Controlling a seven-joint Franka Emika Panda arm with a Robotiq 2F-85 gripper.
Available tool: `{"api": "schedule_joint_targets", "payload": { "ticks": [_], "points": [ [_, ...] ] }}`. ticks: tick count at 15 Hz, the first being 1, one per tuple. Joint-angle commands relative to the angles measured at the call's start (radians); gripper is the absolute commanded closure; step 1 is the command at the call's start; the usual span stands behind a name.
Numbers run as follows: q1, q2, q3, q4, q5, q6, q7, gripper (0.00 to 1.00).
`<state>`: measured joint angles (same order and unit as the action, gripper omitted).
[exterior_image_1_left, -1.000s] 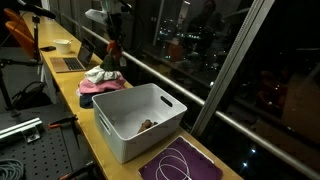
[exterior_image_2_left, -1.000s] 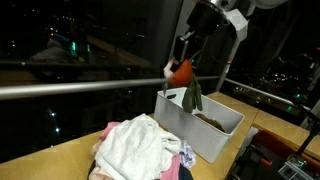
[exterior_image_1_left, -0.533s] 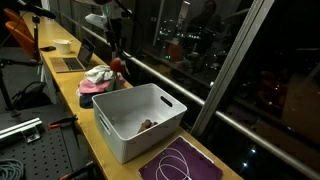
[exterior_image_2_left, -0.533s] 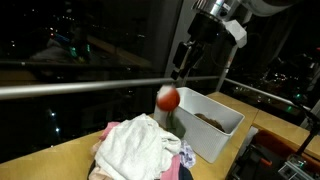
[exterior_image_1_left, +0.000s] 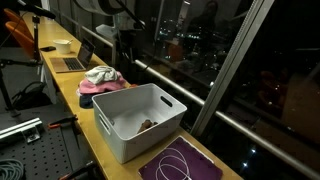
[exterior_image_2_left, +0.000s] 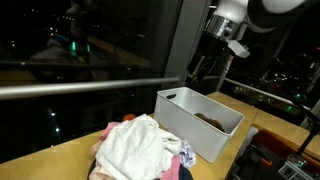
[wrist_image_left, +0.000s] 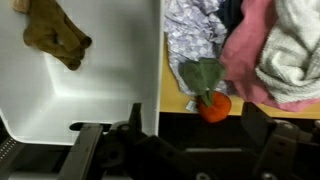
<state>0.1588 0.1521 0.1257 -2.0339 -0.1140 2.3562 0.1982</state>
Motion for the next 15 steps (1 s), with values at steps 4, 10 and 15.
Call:
{"api": "schedule_joint_targets", "payload": {
  "ticks": [4, 10, 15],
  "points": [
    [-0.089, -0.033, -0.071, -0.104, 0.003, 0.066, -0.107, 0.00],
    [-0.137, 0.048, -0.121, -0.160, -0.020, 0.197, -0.182, 0.00],
    [-0.168, 0.131, -0.162, -0.194, -0.050, 0.323, -0.237, 0.00]
  ]
}}
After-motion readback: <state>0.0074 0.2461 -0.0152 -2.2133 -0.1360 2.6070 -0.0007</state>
